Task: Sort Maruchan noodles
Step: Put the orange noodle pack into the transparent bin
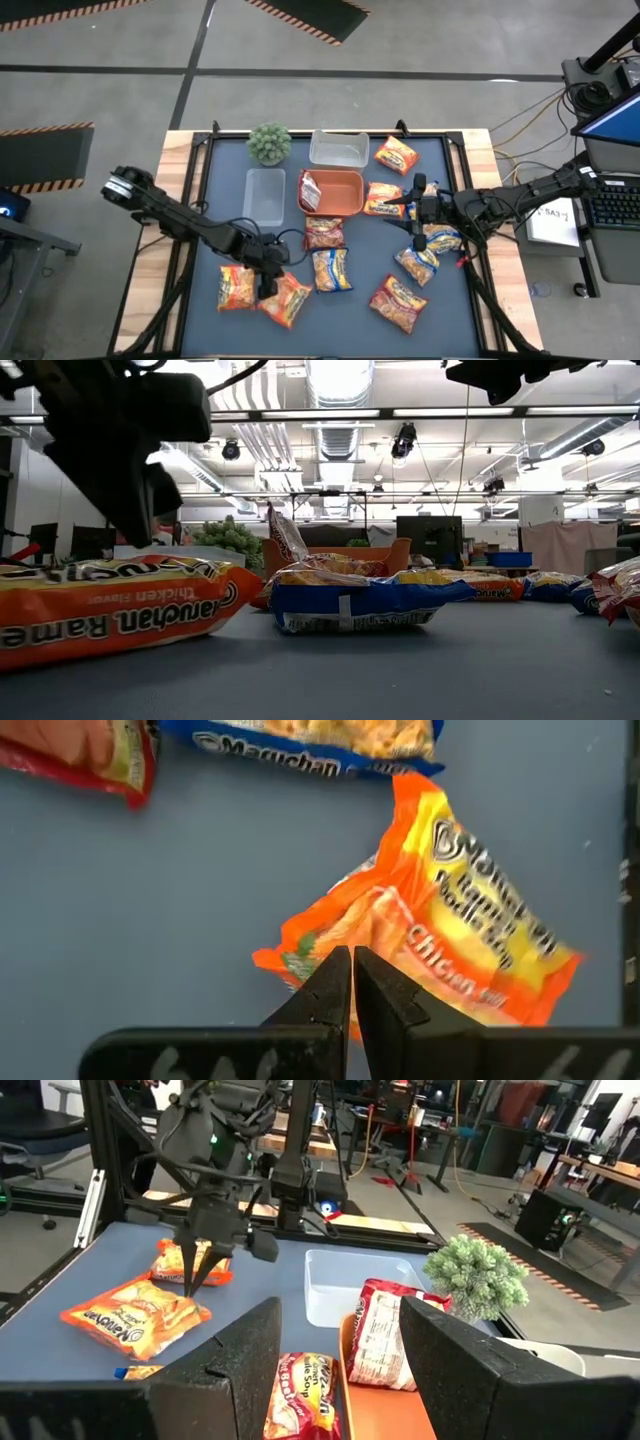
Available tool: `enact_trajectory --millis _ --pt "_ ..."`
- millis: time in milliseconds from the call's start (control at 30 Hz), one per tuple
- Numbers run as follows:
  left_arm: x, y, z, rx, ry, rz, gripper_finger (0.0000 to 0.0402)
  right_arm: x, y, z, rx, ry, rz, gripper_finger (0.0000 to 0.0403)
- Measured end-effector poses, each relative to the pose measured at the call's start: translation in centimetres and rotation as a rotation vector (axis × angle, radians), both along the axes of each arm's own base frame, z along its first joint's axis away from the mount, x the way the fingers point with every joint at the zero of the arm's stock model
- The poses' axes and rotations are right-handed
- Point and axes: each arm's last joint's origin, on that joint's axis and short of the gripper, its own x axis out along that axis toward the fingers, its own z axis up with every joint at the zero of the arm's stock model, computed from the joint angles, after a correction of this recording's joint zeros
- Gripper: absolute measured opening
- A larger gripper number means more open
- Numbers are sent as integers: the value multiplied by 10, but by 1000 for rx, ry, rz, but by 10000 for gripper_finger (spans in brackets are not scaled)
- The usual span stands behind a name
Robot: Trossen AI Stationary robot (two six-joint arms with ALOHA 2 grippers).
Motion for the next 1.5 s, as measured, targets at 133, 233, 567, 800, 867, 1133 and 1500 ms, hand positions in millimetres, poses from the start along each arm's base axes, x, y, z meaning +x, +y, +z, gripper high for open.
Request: enact_trajectory --millis 133,233,567,800,867,1133,1500 --pt "0 -1 3 -66 36 63 2 0 0 0 1 0 0 194" --pt "-2 -1 5 -135 80 137 19 0 0 0 1 0 0 194" --pt "-4 -4 6 -268 153 338 214 0 0 0 -1 1 0 194" --pt "0 -4 7 -232 57 502 352 0 0 -1 -2 4 0 194" --pt "-1 -6 7 -227 44 540 365 0 0 -1 -2 5 0 194" --pt "-3 -26 -5 -256 45 592 359 0 0 -1 -4 8 1 194" --pt "8 -39 -37 -242 64 598 356 0 0 -1 0 7 0 194"
